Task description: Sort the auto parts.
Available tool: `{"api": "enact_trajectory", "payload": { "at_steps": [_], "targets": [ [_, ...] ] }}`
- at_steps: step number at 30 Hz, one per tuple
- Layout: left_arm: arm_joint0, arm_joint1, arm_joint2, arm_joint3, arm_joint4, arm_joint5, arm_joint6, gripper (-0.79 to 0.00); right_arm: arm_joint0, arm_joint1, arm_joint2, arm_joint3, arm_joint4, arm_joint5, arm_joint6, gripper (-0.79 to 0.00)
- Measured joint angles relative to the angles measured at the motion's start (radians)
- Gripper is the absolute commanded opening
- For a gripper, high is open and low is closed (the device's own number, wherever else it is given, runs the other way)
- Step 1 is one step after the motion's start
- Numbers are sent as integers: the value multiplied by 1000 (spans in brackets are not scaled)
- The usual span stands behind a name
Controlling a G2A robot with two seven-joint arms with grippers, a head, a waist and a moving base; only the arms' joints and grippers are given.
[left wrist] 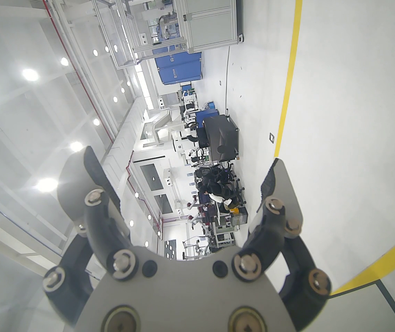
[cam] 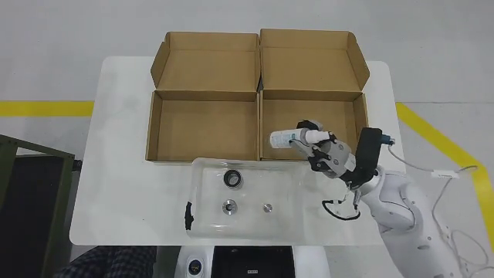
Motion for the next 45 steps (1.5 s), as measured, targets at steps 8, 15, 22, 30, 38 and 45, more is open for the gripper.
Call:
{"api": "enact_trajectory", "payload": {
  "at_steps": [8,15,22,30,38,45],
  "targets": [
    [0,0,0,0,0,0,0,0,35,-3,-10,4,-105,102,57,-785],
    [0,0,0,0,0,0,0,0,107,-6,-35,44,-143,158,162,-785],
    [0,0,0,0,0,0,0,0,227,-19,-121,122,-197,194,256,-785],
    [0,0,0,0,0,0,0,0,355,-40,-224,233,-271,252,337,-785],
    [0,0,0,0,0,0,0,0,449,-60,-293,352,-289,278,371,-628],
    [0,0,0,0,0,0,0,0,485,-72,-327,402,-303,294,379,0]
  ]
}}
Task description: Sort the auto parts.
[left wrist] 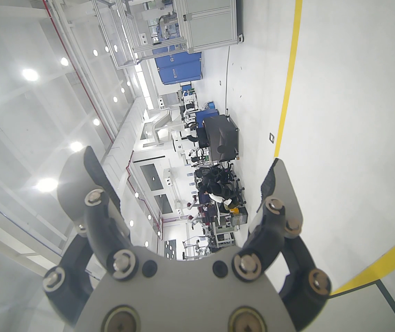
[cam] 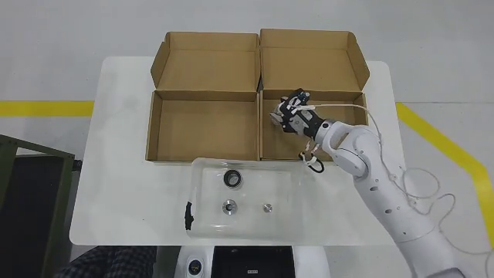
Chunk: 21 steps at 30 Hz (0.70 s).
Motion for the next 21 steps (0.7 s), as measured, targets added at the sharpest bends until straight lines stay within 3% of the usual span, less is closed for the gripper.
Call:
{"api": "enact_trajectory", "payload": {
  "at_steps": [9,21],
  "targets": [
    [0,0,0,0,0,0,0,0,0,-4,6,-7,-1,5,-6,0],
    [0,0,0,0,0,0,0,0,-151,36,157,-269,-12,-71,86,0]
  ]
}}
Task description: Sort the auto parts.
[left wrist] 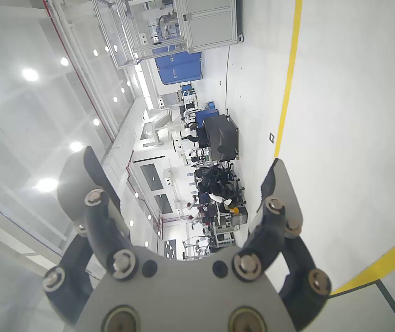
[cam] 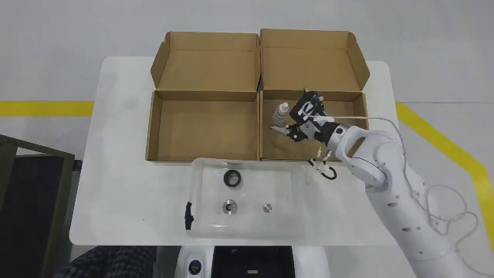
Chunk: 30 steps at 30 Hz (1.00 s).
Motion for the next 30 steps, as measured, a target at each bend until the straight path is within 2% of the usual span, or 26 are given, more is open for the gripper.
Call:
{"api": "enact_trajectory", "payload": {
  "at_steps": [5,13,19,30],
  "targets": [
    [0,0,0,0,0,0,0,0,-94,19,50,-129,-11,-88,46,0],
    [0,0,0,0,0,0,0,0,-226,41,60,-282,-46,-241,87,0],
    [0,0,0,0,0,0,0,0,-292,50,48,-356,-58,-281,107,0],
    [0,0,0,0,0,0,0,0,-368,64,32,-406,-107,-303,127,0]
  ]
}}
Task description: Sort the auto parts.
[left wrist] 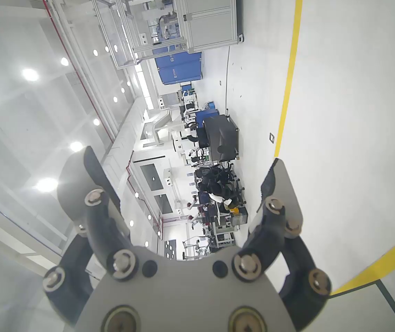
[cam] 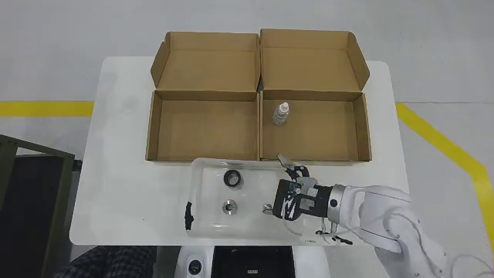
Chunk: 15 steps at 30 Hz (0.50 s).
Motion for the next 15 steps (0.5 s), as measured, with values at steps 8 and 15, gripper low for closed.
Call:
{"api": "enact_trajectory", "payload": {
  "at_steps": [8,15],
  "targets": [
    [0,0,0,0,0,0,0,0,-40,9,-24,-12,-58,-17,12,0],
    [0,0,0,0,0,0,0,0,-46,12,-59,-5,-101,-4,18,0]
  ]
}}
